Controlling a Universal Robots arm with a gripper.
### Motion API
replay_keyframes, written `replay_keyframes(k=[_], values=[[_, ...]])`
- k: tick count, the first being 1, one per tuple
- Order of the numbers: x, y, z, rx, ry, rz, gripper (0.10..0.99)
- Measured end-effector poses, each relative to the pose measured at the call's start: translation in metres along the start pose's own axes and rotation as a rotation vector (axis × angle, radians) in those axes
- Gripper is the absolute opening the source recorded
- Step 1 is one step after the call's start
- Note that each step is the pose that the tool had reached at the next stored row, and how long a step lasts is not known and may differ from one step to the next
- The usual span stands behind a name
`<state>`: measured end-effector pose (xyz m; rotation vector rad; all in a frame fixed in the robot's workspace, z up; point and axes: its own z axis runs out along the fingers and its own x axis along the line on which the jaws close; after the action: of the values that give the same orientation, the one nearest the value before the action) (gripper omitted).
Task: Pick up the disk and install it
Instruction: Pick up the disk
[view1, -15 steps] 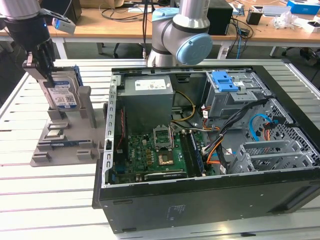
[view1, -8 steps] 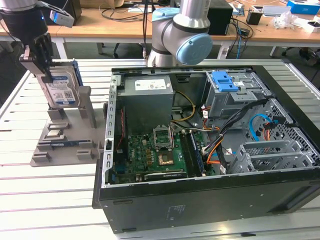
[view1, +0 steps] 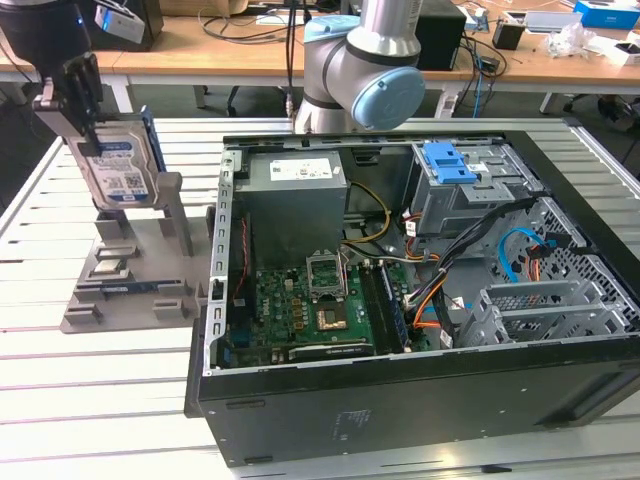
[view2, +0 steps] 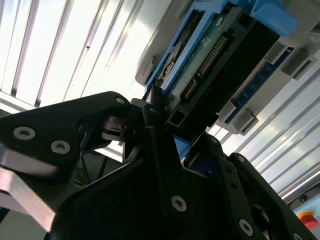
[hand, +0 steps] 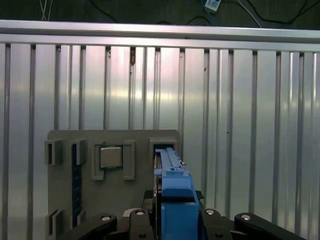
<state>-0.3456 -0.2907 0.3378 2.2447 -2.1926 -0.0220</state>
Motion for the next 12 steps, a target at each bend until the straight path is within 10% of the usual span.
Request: replay_keyframes(k=[12], values=[[-0.0003, 0.0002, -0.0167, 0.0, 0.0, 0.0, 0.369]])
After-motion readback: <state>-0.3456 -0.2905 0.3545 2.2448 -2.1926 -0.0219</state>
